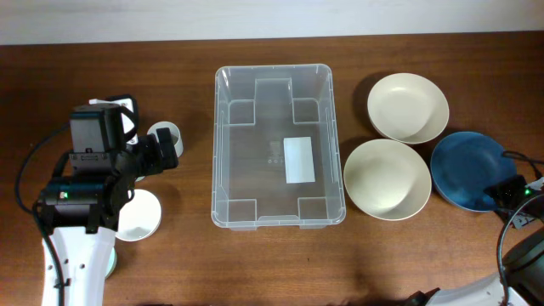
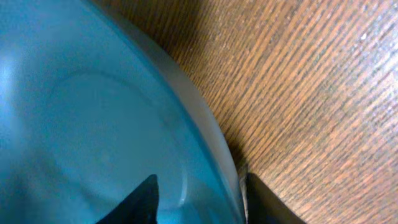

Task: Pack container
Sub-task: 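Move the right gripper to the blue bowl rim and grasp it, then lift the blue bowl with the right gripper and place it in the container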

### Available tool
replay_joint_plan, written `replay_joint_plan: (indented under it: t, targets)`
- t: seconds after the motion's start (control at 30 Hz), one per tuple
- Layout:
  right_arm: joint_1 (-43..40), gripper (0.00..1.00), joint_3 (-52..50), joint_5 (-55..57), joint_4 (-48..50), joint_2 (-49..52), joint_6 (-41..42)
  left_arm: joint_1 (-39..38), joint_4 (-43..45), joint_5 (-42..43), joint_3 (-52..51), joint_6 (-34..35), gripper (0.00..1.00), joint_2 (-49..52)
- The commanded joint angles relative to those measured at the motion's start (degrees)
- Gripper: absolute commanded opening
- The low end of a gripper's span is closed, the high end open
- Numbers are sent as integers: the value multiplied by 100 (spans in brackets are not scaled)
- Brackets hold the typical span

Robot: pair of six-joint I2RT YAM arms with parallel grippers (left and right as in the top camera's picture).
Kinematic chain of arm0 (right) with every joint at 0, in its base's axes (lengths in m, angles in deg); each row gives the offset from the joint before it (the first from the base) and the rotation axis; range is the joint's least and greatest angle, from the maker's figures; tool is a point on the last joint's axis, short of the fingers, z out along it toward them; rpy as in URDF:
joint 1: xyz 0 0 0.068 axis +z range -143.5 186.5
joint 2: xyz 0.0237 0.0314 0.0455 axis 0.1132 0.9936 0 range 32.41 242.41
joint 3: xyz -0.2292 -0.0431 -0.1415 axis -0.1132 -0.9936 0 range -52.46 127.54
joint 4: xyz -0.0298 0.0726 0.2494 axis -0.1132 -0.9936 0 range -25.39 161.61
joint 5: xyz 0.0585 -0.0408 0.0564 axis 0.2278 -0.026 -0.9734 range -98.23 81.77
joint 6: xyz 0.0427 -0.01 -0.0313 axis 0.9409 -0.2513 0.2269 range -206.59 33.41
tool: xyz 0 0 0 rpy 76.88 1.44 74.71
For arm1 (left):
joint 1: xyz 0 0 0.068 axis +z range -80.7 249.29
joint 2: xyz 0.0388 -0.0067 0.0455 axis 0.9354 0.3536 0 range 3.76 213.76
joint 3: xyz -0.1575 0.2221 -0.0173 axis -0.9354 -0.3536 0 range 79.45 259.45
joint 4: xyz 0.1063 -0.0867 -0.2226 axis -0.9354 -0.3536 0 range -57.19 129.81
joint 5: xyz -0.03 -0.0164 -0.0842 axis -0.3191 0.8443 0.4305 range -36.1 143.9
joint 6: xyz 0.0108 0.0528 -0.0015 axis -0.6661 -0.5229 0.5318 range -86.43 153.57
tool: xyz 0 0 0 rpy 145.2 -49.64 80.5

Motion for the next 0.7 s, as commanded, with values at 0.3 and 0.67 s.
replay_joint_plan:
  t: [0.3, 0.67]
  targets:
    - [31, 17, -46, -50, 13, 57, -28, 28, 33, 83, 133, -70, 100, 4]
    - [31, 4, -44, -55, -11, 55, 24, 31, 35, 79, 133, -72, 99, 4]
